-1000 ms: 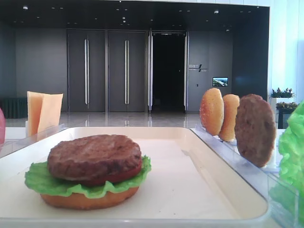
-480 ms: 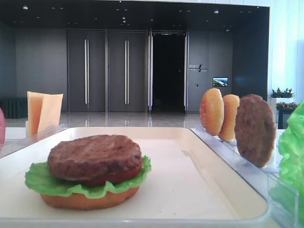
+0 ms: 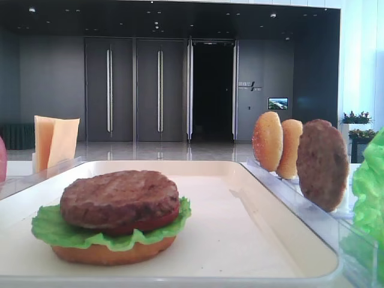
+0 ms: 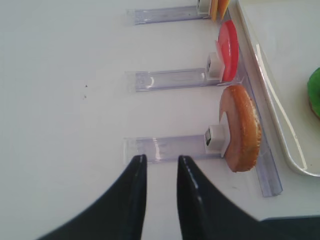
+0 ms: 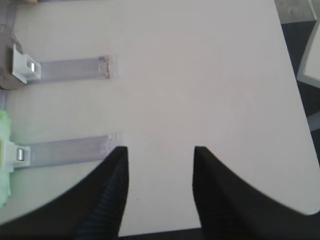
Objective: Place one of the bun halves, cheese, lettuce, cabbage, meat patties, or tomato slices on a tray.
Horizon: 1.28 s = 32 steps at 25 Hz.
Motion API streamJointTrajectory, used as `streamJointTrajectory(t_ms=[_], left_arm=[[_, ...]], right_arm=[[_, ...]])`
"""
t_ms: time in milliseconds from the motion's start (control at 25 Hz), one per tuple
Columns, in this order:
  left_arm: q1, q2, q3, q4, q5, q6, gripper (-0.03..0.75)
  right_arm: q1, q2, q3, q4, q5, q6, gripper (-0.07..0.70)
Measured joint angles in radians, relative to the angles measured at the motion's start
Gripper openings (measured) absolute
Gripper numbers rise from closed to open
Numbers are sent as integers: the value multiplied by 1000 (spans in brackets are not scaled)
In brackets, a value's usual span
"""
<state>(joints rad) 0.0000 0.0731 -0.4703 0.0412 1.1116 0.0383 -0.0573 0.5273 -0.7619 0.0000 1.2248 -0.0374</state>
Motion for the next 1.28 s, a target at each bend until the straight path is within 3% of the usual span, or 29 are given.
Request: streamJointTrajectory(t_ms=[200,440,680,1280], left_arm=[[0,0,0,0,0,0,160],[0,0,0,0,0,0,160],[0,0,0,0,0,0,160],[0,0,0,0,0,0,160]], right_arm=[[0,-134,135,-7,-4,1,321],[0,-336,250,-7,-62,1,321],[0,-529,263,-7,-82,1,321],[0,-535,265,-7,-87,0,321]])
